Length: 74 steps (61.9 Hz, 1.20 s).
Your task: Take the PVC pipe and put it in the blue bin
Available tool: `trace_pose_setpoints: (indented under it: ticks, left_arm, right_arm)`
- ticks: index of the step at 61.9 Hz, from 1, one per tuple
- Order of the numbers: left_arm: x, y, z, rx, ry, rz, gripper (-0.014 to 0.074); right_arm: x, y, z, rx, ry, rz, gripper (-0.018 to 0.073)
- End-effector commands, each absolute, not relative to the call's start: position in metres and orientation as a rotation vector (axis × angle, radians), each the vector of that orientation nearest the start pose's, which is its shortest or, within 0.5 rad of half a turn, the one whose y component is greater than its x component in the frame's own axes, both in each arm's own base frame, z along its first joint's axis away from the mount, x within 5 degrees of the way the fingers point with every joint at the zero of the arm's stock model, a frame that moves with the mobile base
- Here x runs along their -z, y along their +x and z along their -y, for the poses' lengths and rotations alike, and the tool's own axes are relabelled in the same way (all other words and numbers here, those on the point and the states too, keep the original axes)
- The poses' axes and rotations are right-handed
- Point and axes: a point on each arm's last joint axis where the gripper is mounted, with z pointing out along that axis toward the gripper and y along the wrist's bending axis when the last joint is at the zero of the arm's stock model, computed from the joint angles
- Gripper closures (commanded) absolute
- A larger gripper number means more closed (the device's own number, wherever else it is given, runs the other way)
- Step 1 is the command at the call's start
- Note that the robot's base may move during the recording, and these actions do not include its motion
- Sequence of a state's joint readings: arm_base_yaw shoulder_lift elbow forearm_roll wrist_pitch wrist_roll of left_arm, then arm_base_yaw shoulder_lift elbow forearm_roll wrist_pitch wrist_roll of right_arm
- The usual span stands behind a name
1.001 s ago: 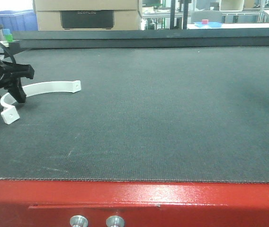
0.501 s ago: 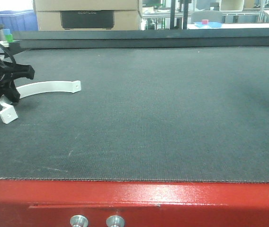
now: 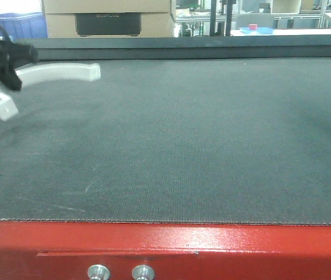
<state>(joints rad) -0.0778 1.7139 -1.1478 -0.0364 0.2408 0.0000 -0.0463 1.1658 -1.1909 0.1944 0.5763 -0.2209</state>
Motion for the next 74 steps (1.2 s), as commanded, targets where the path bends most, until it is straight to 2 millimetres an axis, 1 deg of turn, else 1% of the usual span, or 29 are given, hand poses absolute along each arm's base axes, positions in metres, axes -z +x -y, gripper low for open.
trace_pose_setpoints:
  ticks: [1,10,20,24,31,40,43,45,53,63,65,74]
  left_arm:
    - [-0.266,0.371,0.031,0.071,0.061,-2.213,0.0707]
    - [-0.296,0.356,0.03,0.074,0.061,-2.135,0.0707]
    - [-0.323,0.335,0.028,0.065,0.071,-2.055,0.0707]
    - [-0.335,0.322,0.027,0.066,0.07,-2.015,0.0707]
    - [-0.344,0.299,0.025,0.067,0.068,-1.978,0.0707]
    - [-0.349,0.264,0.022,0.065,0.071,-1.934,0.0707]
    - [-0.354,0.249,0.021,0.066,0.069,-1.896,0.0707]
    - [-0.353,0.241,0.02,0.066,0.069,-1.882,0.0707]
    - [-0.357,0.209,0.017,0.067,0.065,-1.818,0.0707]
    - [-0.351,0.176,0.006,0.035,0.015,-1.78,0.0707]
    - [-0.349,0.166,0.001,0.018,-0.009,-1.775,0.0707]
    - [-0.344,0.141,-0.01,-0.037,-0.075,-1.741,0.0707]
  right_arm:
    - [-0.418,0.238,0.002,-0.031,-0.075,-1.937,0.0728]
    - [-0.422,0.215,0.002,-0.01,-0.057,-1.82,0.0728]
    - [-0.417,0.19,0.003,0.013,-0.042,-1.718,0.0728]
    - [-0.415,0.178,0.004,0.027,-0.035,-1.66,0.0728]
    - [-0.407,0.161,0.004,0.047,-0.031,-1.603,0.0728]
    - [-0.394,0.143,0.004,0.051,-0.028,-1.578,0.0728]
    - [-0.39,0.138,0.003,0.051,-0.028,-1.576,0.0728]
    - [-0.388,0.136,0.003,0.051,-0.028,-1.577,0.0728]
    - [-0.383,0.125,0.003,0.052,-0.027,-1.56,0.0728]
    - [-0.375,0.114,0.003,0.054,-0.025,-1.537,0.0728]
    - [-0.372,0.111,0.003,0.055,-0.025,-1.533,0.0728]
    - [-0.367,0.104,0.002,0.054,-0.026,-1.529,0.0728]
